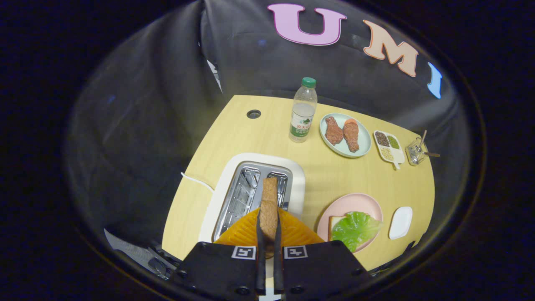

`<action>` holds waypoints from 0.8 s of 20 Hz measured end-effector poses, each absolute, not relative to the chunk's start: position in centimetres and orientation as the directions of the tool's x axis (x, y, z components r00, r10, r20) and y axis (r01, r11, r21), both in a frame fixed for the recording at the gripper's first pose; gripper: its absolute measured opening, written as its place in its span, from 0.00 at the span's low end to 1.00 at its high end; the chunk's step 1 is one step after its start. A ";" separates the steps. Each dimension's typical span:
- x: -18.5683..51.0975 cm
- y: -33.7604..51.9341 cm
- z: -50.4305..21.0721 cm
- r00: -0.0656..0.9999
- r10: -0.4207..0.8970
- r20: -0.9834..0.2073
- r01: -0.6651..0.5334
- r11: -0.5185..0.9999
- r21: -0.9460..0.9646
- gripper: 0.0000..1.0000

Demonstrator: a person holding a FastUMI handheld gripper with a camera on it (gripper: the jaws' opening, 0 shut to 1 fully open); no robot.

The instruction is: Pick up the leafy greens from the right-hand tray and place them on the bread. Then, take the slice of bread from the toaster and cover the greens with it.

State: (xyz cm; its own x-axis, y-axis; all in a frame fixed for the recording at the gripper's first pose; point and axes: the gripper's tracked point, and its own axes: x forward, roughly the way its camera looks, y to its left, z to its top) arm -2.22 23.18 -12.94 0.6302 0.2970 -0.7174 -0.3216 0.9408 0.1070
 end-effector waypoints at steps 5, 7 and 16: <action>-2.8 22.1 -10.4 0.639 0.349 -0.685 -0.342 0.927 0.153 0.10; -3.0 21.5 -9.3 0.644 0.369 -0.670 -0.349 0.921 0.172 0.10; -4.8 17.7 -4.6 0.667 0.432 -0.607 -0.403 0.895 0.194 0.10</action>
